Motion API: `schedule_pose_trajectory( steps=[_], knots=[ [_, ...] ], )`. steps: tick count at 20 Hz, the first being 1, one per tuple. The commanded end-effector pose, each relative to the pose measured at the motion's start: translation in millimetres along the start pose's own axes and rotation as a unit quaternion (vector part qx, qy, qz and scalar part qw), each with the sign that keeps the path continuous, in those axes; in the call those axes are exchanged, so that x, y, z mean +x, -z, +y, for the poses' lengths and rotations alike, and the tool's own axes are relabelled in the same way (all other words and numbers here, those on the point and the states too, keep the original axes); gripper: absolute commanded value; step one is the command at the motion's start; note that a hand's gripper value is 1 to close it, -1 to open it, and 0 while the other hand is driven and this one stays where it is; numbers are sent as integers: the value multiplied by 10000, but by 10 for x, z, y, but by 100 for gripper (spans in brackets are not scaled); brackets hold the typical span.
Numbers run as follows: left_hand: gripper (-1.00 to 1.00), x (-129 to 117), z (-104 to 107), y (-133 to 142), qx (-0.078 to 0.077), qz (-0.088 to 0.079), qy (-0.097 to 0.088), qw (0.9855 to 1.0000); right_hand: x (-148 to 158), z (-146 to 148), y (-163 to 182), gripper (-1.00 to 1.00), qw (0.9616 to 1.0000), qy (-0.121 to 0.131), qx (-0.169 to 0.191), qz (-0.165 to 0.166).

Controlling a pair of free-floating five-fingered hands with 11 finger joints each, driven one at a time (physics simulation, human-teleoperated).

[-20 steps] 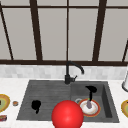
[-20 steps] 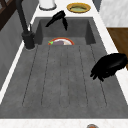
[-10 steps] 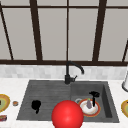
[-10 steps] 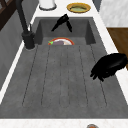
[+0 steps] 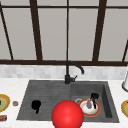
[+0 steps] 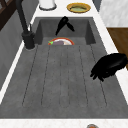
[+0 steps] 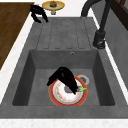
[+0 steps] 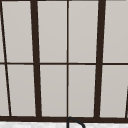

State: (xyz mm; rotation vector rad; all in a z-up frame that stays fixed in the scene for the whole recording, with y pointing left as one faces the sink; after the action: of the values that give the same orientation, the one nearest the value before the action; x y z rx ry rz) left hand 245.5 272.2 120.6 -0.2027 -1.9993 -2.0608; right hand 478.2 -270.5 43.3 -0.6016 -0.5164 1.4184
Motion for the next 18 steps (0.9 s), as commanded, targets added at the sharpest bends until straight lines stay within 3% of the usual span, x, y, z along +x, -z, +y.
schedule_pose_trajectory(
  steps=[1,4,10,13,18],
  knots=[
    [0,0,0,0,0,0,0,10000,138,-2,52,-100,9975,-346,550,288],
    [0,0,0,0,0,0,0,10000,257,9,38,-100,9954,-485,735,367],
    [0,0,0,0,0,0,0,10000,521,76,-34,-100,9937,-584,642,711],
    [0,0,0,0,0,0,0,10000,518,73,-76,-100,9936,-699,86,880],
    [0,0,0,0,0,0,0,10000,537,273,-210,-100,9918,-585,-689,898]
  ],
)
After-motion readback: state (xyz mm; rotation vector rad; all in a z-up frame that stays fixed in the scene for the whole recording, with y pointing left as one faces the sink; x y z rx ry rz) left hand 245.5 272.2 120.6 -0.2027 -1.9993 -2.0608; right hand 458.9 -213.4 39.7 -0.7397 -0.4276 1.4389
